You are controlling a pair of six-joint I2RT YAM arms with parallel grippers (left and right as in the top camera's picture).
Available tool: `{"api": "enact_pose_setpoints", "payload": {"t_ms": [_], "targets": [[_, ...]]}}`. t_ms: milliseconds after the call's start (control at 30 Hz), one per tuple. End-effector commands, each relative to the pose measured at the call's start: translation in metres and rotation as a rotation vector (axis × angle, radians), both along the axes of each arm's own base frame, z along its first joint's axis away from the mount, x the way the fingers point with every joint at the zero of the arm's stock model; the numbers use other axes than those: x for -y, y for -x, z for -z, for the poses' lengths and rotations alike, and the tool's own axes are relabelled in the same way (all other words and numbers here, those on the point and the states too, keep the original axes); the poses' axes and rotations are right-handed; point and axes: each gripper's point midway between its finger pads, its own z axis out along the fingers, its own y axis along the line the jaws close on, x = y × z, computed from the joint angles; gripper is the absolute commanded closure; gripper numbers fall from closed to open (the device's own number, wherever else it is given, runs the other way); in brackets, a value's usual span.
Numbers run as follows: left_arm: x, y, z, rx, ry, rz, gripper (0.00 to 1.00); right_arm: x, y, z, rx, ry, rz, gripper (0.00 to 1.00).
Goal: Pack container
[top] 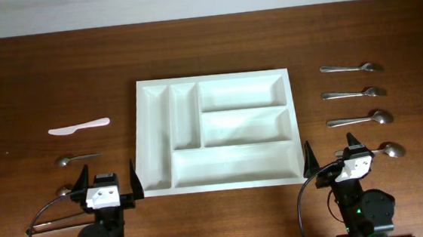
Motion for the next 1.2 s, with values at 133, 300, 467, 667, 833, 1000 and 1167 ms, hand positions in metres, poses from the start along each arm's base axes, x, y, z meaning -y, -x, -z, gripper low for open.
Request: {"api": "enact_pose_setpoints", "payload": {"t_ms": [133, 300, 467, 667, 833, 1000, 1167], "targets": [[-0.001, 0.0, 0.001, -0.001, -0.016, -0.001, 0.01, 0.001, 0.0, 0.002, -0.002, -0.007, 0.011, 0.01], [-0.001, 0.0, 0.001, -0.001, -0.016, -0.001, 0.01, 0.001, 0.0, 0.002, -0.002, -0.007, 0.011, 0.01], [-0.001, 0.0, 0.001, -0.001, -0.016, -0.001, 0.01, 0.0, 0.0, 0.002, -0.002, -0.008, 0.007, 0.01], [-0.001, 0.0, 0.001, -0.001, -0.016, -0.001, 0.01, 0.0, 0.0, 0.001, 0.0, -0.008, 0.007, 0.01], [-0.001, 0.0, 0.001, -0.001, -0.016, -0.001, 0.01, 0.0, 0.001, -0.005, -0.004, -0.135, 0.014, 0.01], [-0.001, 0.0, 0.001, 0.0, -0.016, -0.001, 0.01, 0.004, 0.01, -0.065, 0.12, -0.051, 0.024, 0.01], [-0.001, 0.0, 0.001, -0.001, -0.016, -0.001, 0.01, 0.038, 0.012, -0.1, 0.075, -0.088, 0.208, 0.01]]}}
